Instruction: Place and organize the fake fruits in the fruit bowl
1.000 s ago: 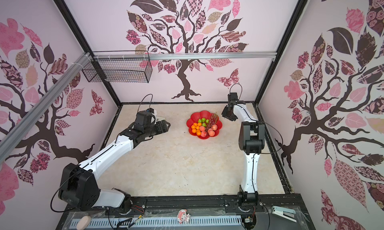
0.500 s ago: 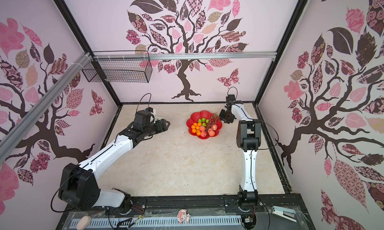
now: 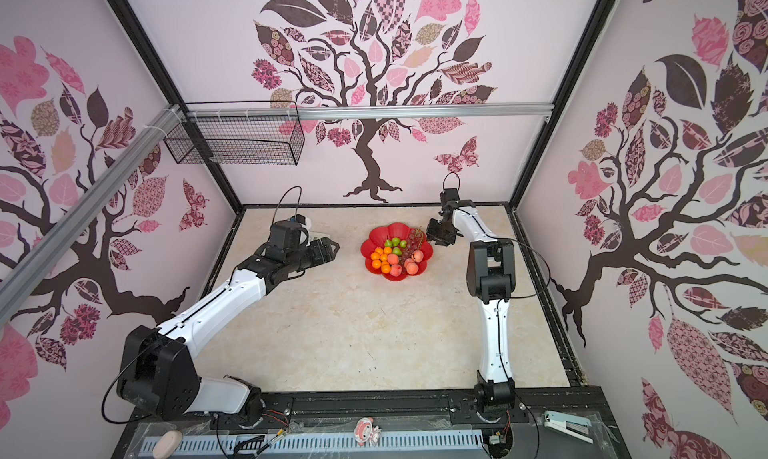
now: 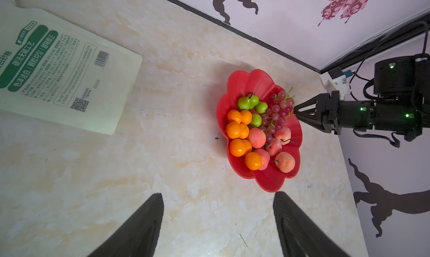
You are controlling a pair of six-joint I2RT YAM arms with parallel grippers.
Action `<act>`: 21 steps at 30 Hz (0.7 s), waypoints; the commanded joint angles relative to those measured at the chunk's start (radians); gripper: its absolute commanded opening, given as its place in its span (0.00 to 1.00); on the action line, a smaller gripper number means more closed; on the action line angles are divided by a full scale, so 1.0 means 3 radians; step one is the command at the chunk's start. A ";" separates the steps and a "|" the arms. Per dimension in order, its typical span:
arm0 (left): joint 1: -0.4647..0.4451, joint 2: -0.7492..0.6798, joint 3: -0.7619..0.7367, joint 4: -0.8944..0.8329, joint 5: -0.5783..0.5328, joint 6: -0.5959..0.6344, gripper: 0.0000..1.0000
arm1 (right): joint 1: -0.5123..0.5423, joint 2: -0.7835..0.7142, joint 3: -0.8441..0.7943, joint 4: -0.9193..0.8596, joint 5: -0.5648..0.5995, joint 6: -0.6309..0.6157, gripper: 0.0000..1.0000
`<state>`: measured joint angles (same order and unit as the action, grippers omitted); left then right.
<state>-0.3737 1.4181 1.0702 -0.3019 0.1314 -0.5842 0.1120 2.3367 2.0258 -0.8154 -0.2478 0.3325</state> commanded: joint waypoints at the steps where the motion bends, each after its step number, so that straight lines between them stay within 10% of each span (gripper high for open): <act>1: 0.0016 -0.0064 -0.0129 -0.0025 -0.0070 0.0010 0.78 | 0.0143 0.0081 0.0006 -0.0036 -0.0104 -0.0082 0.41; 21: 0.0016 -0.0151 -0.0181 -0.0046 -0.0293 0.0065 0.78 | 0.0614 -0.0192 -0.0245 0.0079 -0.0021 -0.0071 0.45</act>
<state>-0.3737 1.4071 1.0458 -0.3172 0.0811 -0.5793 0.3050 2.3360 1.9686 -0.7815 -0.2806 0.3157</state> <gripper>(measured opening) 0.781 0.448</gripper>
